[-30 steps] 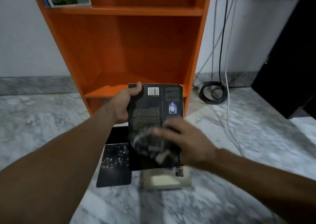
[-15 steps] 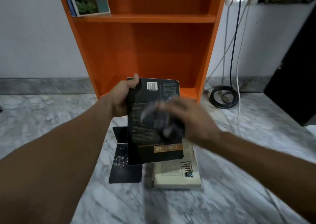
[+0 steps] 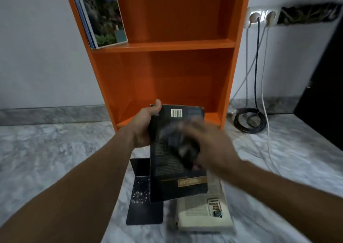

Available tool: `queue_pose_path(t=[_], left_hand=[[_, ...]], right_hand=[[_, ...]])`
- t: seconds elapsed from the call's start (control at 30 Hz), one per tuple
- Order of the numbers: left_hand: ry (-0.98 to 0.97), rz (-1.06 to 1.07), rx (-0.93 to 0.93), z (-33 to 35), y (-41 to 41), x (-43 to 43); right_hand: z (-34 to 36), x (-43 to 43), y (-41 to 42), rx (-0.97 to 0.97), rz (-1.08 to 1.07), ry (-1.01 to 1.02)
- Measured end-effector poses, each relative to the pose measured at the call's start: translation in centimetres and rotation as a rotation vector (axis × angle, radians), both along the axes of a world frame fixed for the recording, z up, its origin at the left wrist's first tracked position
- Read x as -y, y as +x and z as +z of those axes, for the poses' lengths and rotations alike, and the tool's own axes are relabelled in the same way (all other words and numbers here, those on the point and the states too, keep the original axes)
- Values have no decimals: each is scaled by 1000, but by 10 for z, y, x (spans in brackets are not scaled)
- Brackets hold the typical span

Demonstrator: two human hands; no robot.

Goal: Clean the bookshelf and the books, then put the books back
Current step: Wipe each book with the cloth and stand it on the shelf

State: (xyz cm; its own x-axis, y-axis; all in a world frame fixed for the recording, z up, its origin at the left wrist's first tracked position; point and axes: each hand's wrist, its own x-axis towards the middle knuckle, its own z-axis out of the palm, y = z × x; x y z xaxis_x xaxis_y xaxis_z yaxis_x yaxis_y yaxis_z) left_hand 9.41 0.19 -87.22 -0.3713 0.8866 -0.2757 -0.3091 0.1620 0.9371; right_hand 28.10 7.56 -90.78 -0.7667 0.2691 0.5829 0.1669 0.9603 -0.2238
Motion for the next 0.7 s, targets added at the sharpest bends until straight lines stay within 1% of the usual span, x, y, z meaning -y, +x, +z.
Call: queue_pose_path(t=[0.03,0.07,0.1,0.13,0.17,0.23,0.27,0.3,0.33,0.37,0.4,0.43,0.47,0.53,0.6,0.63,0.7], left_hand=[[19,-19,1,2,2,-2],[40,-29,5,6,6,-4],[59,-25,6,10,9,-7],[76,-9,4,15,11,-9],[89,5,-10,20,12,-12],[93,47,-35,26,8,-13],[85,57,-44,27,4,-10],[76,72,-57,26,0,-8],[66,90,-71,24,-2,-5],[58,98,-86,23,-3,-3],[59,99,-91,24,-5,-2],[73,102,-78,24,-5,-2],[94,113,-62,24,-6,-2],[133,138,-49,31,-1,-5],[167,151,-49,38,4,-10],[183,158,-57,41,5,-13],[204,182,-104,43,4,-16]], right_hand=[[14,-10,-12,-128,-124,-96],[24,-15,-21,-207,-244,-153],[24,-16,-28,-208,-315,-131],[15,-9,-29,-160,-312,-76],[-6,3,-24,-92,-230,13],[-59,30,3,70,71,213],[-85,37,20,197,227,296],[-99,41,36,344,336,350],[-100,41,48,423,394,364],[-91,40,55,418,407,346],[-77,37,56,334,394,321],[-61,33,54,207,370,287],[-40,29,49,89,335,230],[1,21,36,-50,223,68],[30,17,25,-103,150,-163],[40,14,23,-91,127,-273],[54,7,24,8,110,-444]])
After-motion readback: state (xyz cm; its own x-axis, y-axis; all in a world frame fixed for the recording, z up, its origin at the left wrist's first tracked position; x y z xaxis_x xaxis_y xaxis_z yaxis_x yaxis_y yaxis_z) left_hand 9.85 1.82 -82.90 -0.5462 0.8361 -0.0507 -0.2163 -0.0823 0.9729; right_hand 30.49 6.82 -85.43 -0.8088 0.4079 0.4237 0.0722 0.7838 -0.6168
